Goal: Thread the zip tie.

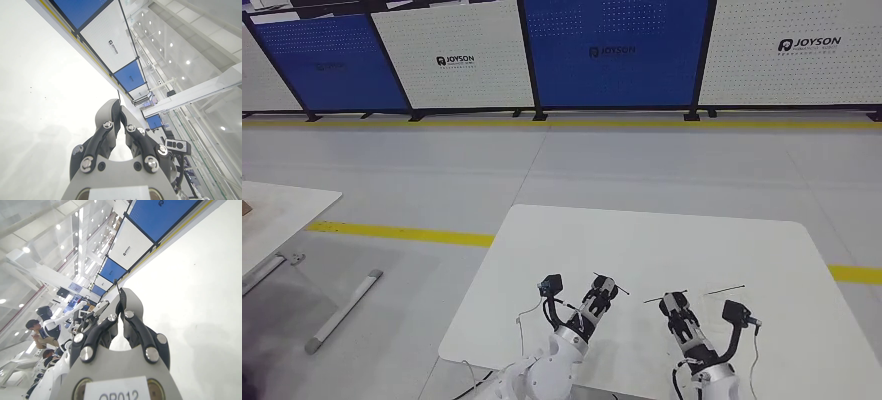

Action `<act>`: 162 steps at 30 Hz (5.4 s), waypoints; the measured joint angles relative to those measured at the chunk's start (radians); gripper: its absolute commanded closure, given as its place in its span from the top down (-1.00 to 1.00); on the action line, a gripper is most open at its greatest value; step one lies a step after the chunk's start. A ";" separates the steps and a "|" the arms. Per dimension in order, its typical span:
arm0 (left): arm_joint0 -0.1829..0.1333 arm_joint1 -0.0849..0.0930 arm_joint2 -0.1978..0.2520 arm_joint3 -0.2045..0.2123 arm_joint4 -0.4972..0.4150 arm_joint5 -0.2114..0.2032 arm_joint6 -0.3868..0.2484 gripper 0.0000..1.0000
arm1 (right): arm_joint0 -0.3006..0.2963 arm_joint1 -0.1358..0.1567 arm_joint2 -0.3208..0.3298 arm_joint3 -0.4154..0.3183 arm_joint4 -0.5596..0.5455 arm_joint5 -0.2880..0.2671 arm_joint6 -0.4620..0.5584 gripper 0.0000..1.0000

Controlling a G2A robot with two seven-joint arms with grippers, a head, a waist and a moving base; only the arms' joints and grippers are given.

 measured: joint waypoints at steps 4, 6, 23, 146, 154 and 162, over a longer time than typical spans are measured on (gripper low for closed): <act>0.000 0.000 0.000 0.000 0.000 0.000 0.000 -1.00 | -0.001 0.000 0.002 0.000 0.002 -0.002 0.002 -1.00; 0.000 0.000 0.000 0.000 0.000 0.000 0.000 -1.00 | -0.001 0.000 0.002 0.000 0.002 -0.002 0.002 -1.00; 0.000 0.000 0.000 0.000 0.000 0.000 0.000 -1.00 | 0.047 -0.031 -0.038 0.088 0.082 -0.097 -0.025 -1.00; 0.003 -0.011 0.012 -0.033 0.079 0.037 0.048 -1.00 | 0.068 -0.140 0.006 0.165 0.064 -0.122 0.002 -1.00; 0.003 -0.011 0.012 -0.033 0.079 0.037 0.048 -1.00 | 0.068 -0.146 0.007 0.167 0.056 -0.120 0.007 -1.00; 0.003 -0.011 0.012 -0.033 0.079 0.037 0.048 -1.00 | 0.062 -0.152 0.014 0.161 0.049 -0.126 -0.001 -1.00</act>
